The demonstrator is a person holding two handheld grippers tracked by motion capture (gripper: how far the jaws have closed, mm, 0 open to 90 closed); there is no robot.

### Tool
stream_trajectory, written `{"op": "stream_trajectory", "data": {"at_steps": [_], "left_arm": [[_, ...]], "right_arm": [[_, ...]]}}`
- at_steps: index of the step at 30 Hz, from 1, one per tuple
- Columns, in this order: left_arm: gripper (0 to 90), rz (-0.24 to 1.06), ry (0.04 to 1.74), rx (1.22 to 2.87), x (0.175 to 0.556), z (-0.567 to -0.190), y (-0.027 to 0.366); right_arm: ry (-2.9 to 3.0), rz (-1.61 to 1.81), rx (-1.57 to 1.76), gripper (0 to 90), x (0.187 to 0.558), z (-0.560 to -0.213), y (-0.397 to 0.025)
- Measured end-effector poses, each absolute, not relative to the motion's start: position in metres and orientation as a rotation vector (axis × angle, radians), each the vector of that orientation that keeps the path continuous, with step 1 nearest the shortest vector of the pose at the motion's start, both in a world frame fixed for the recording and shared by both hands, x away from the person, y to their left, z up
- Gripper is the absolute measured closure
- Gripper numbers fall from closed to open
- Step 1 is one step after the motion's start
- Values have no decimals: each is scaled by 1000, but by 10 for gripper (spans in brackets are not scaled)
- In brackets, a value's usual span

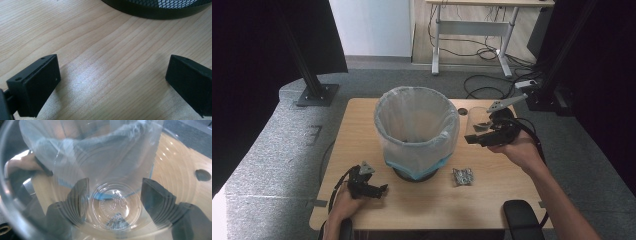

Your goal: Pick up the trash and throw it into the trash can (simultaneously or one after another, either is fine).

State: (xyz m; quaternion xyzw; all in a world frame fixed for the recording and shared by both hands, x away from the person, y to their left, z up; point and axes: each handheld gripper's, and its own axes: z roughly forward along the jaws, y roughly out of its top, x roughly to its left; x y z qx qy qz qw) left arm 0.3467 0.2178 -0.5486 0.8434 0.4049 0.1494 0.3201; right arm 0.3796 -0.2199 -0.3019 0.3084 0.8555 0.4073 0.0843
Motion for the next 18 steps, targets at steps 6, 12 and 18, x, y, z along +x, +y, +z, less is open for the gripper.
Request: {"op": "stream_trajectory", "data": {"at_steps": [6, 12, 18], "left_arm": [[0, 393, 1064, 2216, 347, -549, 218], [0, 393, 1064, 2216, 347, -549, 218], [0, 393, 1064, 2217, 347, -549, 218]], "right_arm": [[2543, 1227, 918, 400, 385, -289, -217], [2541, 1237, 920, 399, 391, -277, -214], [2536, 1235, 913, 399, 399, -265, -206]]}}
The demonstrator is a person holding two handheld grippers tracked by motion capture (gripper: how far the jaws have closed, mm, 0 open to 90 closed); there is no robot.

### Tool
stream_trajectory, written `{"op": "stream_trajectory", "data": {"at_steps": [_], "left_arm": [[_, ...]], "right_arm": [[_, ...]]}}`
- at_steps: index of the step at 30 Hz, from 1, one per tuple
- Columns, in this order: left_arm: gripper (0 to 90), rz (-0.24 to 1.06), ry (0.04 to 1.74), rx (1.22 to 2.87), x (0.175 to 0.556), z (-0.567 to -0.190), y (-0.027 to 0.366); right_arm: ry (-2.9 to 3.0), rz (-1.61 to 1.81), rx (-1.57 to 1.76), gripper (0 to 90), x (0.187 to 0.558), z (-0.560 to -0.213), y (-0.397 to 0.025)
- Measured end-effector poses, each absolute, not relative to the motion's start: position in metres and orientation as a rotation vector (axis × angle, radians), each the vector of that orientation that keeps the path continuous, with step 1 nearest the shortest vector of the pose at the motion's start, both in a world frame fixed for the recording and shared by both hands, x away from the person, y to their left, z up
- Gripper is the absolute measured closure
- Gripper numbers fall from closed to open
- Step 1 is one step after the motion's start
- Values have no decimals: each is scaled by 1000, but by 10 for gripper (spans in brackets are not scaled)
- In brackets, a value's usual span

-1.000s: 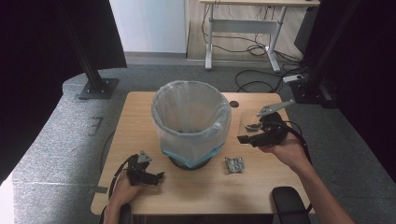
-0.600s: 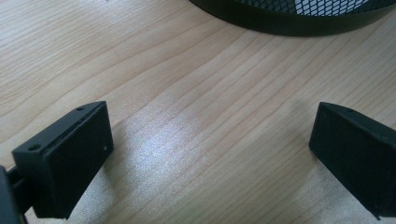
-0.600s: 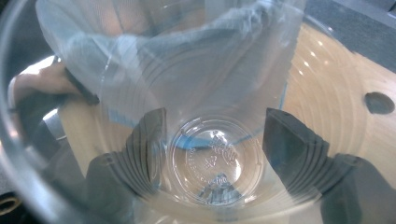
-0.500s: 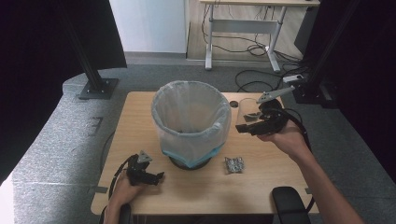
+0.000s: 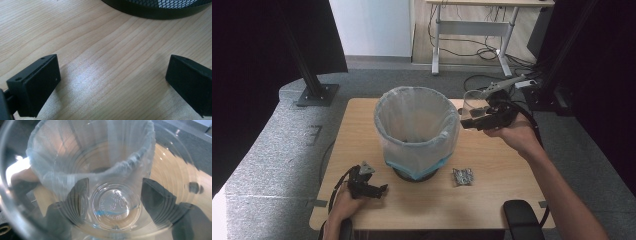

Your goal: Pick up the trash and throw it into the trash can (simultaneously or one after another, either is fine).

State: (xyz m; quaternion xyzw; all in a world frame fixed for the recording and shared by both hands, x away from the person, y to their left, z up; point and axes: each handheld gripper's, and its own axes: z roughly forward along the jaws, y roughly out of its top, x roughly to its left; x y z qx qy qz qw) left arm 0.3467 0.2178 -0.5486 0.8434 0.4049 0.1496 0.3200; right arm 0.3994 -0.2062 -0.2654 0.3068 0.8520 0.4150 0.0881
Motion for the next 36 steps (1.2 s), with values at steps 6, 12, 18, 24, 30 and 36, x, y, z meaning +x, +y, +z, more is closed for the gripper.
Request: {"op": "stream_trajectory", "data": {"at_steps": [6, 12, 18, 24, 30, 36], "left_arm": [[0, 393, 1064, 2216, 347, -549, 218], [0, 393, 1064, 2216, 347, -549, 218], [0, 393, 1064, 2217, 347, -549, 218], [0, 393, 1064, 2217, 347, -549, 218], [0, 393, 1064, 2216, 347, -549, 218], [0, 394, 1064, 2217, 347, -549, 218]], "right_arm": [[2536, 1234, 907, 398, 407, -258, -197], [2534, 1238, 893, 398, 413, -251, -188], [2538, 1234, 863, 398, 419, -242, -173], [2544, 1221, 825, 398, 424, -235, -154], [2559, 1213, 788, 397, 429, -234, -133], [2578, 1193, 750, 395, 437, -241, -113]]}}
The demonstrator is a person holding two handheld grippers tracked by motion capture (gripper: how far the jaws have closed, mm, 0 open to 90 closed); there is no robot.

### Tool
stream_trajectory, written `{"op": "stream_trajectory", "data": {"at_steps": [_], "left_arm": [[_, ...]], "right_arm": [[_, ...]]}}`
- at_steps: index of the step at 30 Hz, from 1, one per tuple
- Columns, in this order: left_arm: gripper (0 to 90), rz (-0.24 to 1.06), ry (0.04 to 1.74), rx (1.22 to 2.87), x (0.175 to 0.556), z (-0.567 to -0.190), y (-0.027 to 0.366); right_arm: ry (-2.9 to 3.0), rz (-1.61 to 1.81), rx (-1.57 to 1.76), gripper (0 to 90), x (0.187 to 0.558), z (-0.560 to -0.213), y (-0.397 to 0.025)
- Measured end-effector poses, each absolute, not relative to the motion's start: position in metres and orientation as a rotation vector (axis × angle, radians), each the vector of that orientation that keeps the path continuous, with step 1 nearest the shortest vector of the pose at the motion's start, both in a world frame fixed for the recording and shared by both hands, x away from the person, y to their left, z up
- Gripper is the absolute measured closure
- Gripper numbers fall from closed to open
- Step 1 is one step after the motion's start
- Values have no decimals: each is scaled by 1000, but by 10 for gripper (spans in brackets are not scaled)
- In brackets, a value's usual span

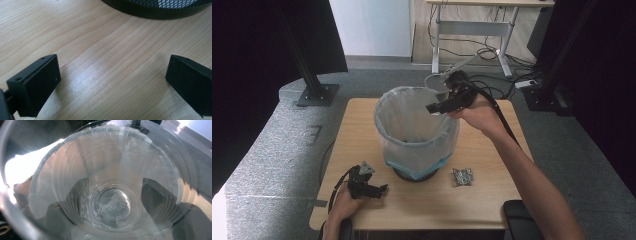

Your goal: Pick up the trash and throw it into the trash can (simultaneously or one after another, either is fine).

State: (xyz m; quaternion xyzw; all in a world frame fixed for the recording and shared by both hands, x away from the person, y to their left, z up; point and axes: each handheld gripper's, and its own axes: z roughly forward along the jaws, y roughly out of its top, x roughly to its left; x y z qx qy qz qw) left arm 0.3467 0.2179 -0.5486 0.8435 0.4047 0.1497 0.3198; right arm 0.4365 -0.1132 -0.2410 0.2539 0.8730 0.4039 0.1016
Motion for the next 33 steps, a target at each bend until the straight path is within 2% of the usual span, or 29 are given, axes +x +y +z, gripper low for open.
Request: {"op": "stream_trajectory", "data": {"at_steps": [16, 18, 19, 20, 21, 24, 33], "left_arm": [[0, 393, 1063, 2217, 347, -549, 218], [0, 393, 1063, 2217, 347, -549, 218], [0, 393, 1063, 2217, 347, -549, 218], [0, 393, 1063, 2217, 347, -549, 218], [0, 393, 1063, 2217, 347, -549, 218], [0, 393, 1063, 2217, 347, -549, 218], [0, 393, 1063, 2217, 347, -549, 218]], "right_arm": [[2653, 1082, 720, 377, 448, -270, -78], [2671, 1067, 714, 321, 449, -274, -76], [2671, 1067, 714, 321, 449, -274, -76], [2679, 1070, 708, 274, 449, -275, -75], [2683, 1060, 708, 170, 449, -277, -74], [2691, 1048, 697, 127, 450, -279, -73], [2673, 1054, 647, 72, 445, -273, -78]]}}
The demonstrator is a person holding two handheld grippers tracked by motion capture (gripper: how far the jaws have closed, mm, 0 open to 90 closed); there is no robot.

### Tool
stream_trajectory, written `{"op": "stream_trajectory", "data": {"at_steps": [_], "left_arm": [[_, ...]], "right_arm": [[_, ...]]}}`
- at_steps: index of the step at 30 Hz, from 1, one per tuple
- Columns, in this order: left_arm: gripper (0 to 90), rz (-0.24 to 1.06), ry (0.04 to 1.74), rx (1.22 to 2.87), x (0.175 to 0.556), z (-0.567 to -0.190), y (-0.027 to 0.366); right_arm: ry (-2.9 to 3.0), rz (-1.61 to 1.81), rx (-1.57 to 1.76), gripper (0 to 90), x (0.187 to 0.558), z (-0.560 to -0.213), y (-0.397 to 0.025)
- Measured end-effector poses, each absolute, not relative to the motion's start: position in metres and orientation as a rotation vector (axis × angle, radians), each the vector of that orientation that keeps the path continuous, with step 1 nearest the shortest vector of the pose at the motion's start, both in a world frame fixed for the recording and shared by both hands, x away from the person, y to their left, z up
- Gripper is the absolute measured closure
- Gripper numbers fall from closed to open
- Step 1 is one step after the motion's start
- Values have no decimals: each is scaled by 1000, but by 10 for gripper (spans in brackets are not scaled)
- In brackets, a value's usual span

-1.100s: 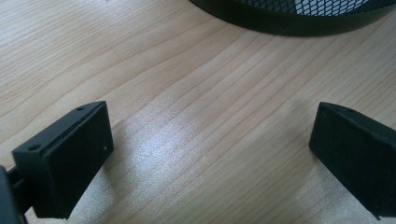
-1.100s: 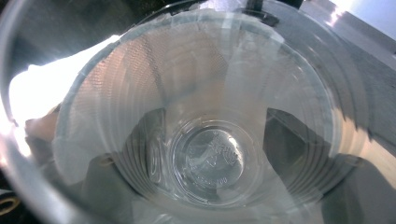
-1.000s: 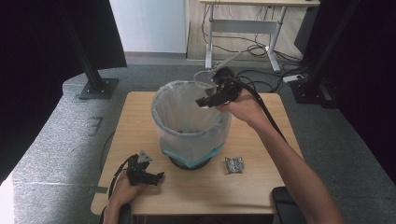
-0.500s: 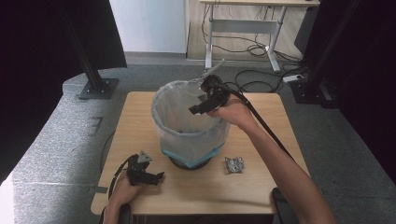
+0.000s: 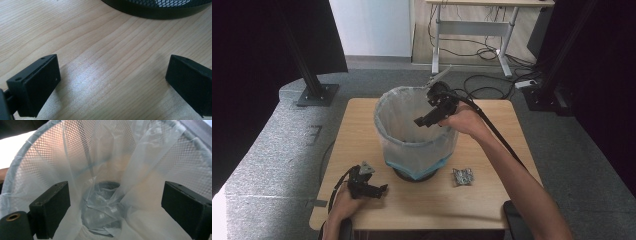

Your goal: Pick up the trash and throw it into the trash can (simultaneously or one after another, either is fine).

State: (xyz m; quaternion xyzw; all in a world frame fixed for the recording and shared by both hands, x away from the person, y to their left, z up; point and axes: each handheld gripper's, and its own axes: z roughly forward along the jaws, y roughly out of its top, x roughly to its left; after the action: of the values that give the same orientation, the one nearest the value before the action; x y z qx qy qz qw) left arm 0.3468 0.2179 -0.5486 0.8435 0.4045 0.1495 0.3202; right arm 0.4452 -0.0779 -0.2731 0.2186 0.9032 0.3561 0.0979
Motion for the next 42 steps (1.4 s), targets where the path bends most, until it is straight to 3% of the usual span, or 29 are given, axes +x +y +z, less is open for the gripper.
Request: {"op": "stream_trajectory", "data": {"at_steps": [9, 42], "left_arm": [[0, 393, 1063, 2217, 347, -549, 218], [0, 394, 1064, 2217, 347, -549, 218]], "right_arm": [[2624, 1073, 634, 0, 437, -263, -90], [2507, 1115, 758, 0, 419, -259, -168]]}}
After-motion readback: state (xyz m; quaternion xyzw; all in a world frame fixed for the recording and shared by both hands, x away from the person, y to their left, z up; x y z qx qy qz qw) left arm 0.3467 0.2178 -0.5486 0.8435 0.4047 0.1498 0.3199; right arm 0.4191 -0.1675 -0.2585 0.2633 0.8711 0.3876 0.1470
